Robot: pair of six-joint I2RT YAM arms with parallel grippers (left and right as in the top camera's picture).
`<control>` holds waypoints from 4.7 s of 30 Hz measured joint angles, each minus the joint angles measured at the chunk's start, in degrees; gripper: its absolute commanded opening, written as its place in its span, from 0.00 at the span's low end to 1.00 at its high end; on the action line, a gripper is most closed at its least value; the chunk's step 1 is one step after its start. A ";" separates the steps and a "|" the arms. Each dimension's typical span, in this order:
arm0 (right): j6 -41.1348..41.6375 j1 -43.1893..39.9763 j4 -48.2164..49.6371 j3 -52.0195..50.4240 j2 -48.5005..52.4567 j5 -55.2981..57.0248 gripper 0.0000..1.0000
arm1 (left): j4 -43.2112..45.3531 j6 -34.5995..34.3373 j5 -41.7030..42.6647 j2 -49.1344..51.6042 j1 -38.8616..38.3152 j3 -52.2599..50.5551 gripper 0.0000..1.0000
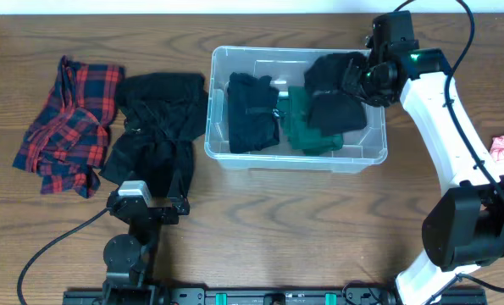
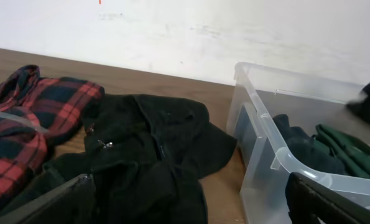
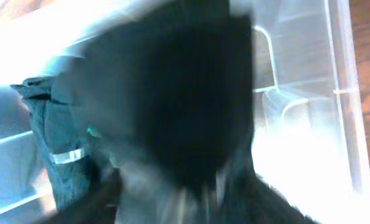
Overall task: Pack container
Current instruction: 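Carry the black cloth with right gripper into the bin's right side, then push the black cloth down, open right gripper and withdraw right, then reach right gripper to the pink cloth at far right and grasp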
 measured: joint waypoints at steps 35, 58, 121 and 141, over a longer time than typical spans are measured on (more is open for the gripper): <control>-20.72 10.73 -2.45 0.02 9.35 8.39 0.01 | 0.00 -0.02 -0.02 0.00 -0.02 0.00 0.98; -19.96 8.20 -4.70 1.57 10.29 12.44 0.10 | 0.00 -0.02 -0.02 0.00 0.00 0.00 0.98; -49.40 -44.11 8.46 -20.98 -2.32 28.81 0.87 | 0.00 -0.02 0.00 0.02 -0.02 0.00 0.98; -52.33 -49.00 16.94 -23.08 2.95 28.00 0.86 | 0.00 -0.02 0.00 0.02 -0.02 0.00 0.98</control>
